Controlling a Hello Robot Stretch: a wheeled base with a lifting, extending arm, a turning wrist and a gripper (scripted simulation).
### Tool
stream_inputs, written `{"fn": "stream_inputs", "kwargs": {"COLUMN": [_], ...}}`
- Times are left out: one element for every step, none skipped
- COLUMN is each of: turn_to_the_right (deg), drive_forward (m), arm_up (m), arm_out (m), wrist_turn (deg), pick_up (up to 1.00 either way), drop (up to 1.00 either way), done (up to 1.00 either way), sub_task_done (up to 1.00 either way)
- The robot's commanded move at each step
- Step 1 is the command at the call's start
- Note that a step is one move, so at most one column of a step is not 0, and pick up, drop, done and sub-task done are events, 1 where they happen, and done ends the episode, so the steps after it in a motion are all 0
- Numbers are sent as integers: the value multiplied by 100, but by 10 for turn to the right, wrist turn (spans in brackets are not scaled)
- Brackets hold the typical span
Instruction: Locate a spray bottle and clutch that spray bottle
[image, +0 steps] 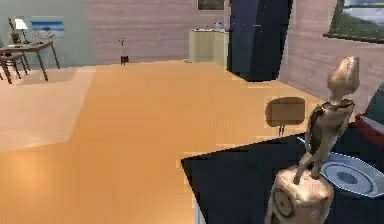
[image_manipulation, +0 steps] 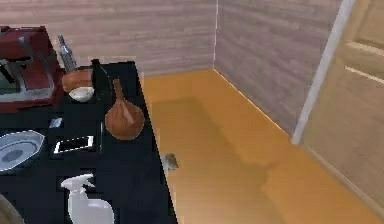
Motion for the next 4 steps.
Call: {"fn": "stream_inputs", "kwargs": {"turn_to_the_right": [-270,0,0,0], "drive_forward": [0,0,0,0], "arm_up": [0,50,36,0], "arm_out": [0,0,0,10], "wrist_turn": [0,0,0,0], "pick_up": [0,0,0,0], "drop": [0,0,0,0], "done": [0,0,0,0], "sub_task_done": [0,0,0,0]}}
